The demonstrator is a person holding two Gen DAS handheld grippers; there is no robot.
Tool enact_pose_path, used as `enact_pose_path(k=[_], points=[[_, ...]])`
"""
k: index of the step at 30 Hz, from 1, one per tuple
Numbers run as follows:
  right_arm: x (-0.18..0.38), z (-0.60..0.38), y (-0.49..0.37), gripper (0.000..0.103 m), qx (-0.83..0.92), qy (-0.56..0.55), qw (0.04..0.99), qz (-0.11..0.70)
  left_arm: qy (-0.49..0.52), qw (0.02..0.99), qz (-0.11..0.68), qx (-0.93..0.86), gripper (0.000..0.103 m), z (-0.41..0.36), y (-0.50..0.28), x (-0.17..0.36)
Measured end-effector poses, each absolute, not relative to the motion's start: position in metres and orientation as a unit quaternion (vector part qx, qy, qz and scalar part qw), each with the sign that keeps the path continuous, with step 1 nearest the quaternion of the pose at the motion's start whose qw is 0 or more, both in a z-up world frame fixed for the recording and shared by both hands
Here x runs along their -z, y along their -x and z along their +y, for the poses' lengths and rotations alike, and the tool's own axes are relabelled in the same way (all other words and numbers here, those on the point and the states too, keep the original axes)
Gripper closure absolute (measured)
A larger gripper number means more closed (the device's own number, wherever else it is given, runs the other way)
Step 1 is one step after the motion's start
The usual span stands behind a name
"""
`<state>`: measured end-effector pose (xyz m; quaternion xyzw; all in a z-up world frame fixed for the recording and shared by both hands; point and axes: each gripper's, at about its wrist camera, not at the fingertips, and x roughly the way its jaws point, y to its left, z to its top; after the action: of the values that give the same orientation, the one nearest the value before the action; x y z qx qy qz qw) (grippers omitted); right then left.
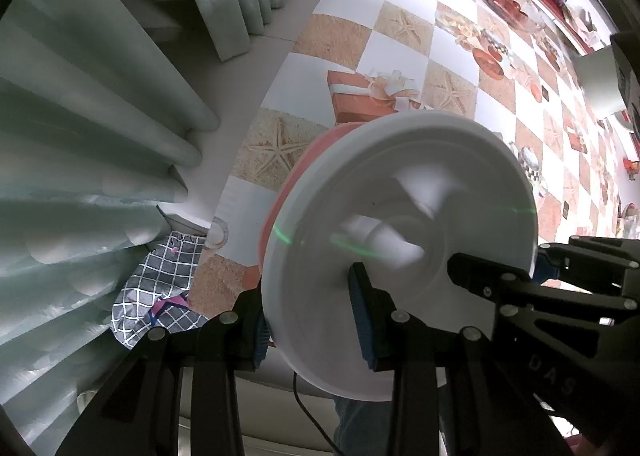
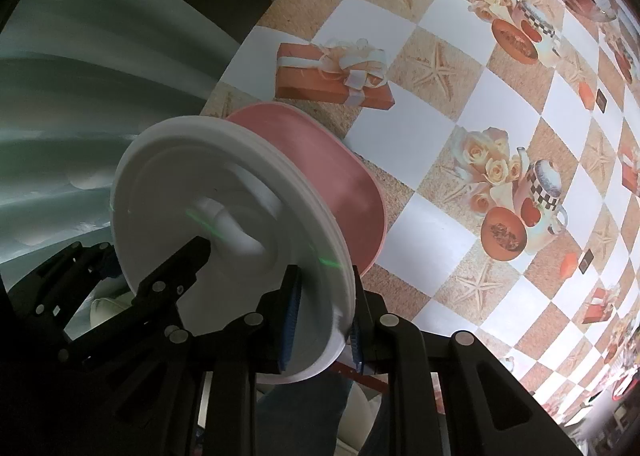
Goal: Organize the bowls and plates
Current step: 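Lift the whole stack with both grippers and carry it toward the curtain, then lower the stack onto the table and open both grippers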
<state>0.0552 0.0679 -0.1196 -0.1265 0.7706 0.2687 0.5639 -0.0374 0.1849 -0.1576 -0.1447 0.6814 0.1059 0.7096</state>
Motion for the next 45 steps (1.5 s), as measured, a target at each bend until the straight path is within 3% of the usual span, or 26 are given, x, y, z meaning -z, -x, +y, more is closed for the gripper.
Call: enact_pose_path(k=[30, 35, 43, 44, 45], points=[[0.130, 0.065, -0.050, 0.080, -0.273, 0.131, 0.554, 0.775, 0.145, 0.700, 0.690, -0.114, 0.065, 0.184, 0.025, 0.177], [0.127, 0.066, -0.052, 0.080, -0.280, 0.139, 0.552, 0.773, 0.142, 0.703, 0.687, -0.119, 0.057, 0.184, 0.025, 0.176], [0.119, 0.056, -0.058, 0.080, -0.280, 0.135, 0.559, 0.769, 0.149, 0.709, 0.678, -0.125, 0.022, 0.193, 0.029, 0.173], [0.117, 0.054, -0.058, 0.075, -0.279, 0.137, 0.560, 0.768, 0.147, 0.709, 0.678, -0.127, 0.022, 0.194, 0.029, 0.172], [0.116, 0.053, -0.058, 0.062, -0.273, 0.145, 0.564, 0.766, 0.143, 0.709, 0.678, -0.131, 0.022, 0.194, 0.029, 0.171]])
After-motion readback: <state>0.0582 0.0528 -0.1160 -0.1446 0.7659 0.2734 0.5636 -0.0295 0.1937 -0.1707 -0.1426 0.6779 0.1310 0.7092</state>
